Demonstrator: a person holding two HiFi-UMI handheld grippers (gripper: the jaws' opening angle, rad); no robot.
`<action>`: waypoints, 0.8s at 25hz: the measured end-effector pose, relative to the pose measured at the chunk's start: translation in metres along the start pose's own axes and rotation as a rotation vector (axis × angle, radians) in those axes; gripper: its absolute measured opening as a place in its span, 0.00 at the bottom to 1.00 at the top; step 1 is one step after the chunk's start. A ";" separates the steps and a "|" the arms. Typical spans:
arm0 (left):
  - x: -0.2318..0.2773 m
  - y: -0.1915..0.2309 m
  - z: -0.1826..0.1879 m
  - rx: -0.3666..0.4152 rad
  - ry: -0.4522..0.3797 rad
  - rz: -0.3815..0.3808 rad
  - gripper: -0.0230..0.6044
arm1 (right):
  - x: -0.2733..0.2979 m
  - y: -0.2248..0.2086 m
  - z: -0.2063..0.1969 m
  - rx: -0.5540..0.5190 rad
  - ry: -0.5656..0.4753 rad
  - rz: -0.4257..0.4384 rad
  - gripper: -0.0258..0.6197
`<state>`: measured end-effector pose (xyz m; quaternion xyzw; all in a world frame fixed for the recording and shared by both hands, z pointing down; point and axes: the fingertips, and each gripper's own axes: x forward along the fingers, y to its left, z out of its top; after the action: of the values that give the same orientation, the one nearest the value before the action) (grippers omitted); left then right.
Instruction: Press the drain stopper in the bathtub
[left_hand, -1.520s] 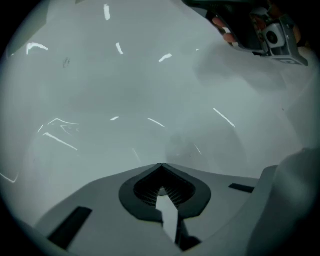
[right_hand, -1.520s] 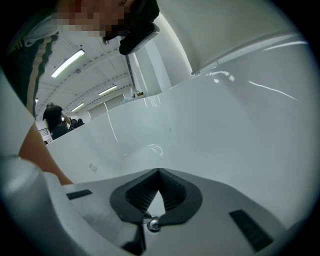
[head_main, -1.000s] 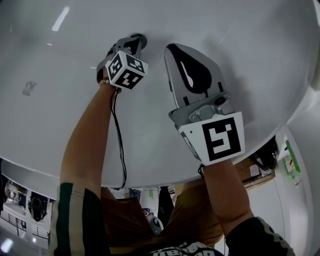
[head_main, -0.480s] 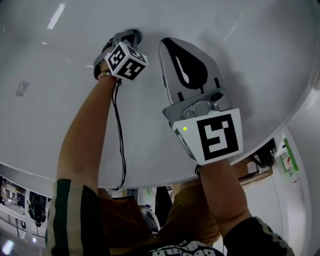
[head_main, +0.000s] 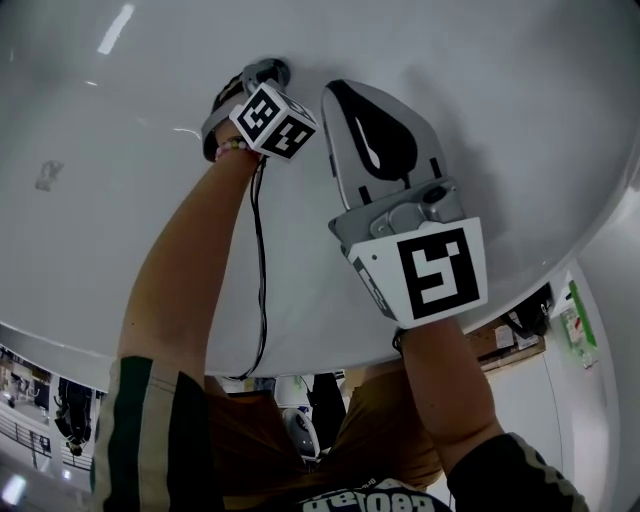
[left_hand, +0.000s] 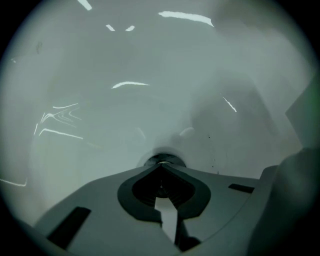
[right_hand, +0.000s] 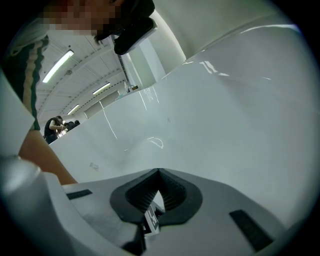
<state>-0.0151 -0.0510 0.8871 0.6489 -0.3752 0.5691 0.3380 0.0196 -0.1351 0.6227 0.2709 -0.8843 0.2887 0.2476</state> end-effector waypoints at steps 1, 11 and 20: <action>0.001 0.000 0.000 -0.009 -0.002 -0.001 0.04 | 0.000 0.001 0.000 -0.002 -0.001 0.005 0.06; -0.001 0.003 0.004 -0.130 -0.040 -0.078 0.04 | 0.003 0.004 -0.005 0.009 0.019 0.027 0.06; -0.008 0.001 0.003 -0.099 -0.042 -0.061 0.04 | 0.009 0.019 -0.015 0.007 0.069 0.080 0.06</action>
<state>-0.0147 -0.0536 0.8789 0.6544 -0.3900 0.5254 0.3789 0.0059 -0.1154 0.6315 0.2263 -0.8843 0.3106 0.2653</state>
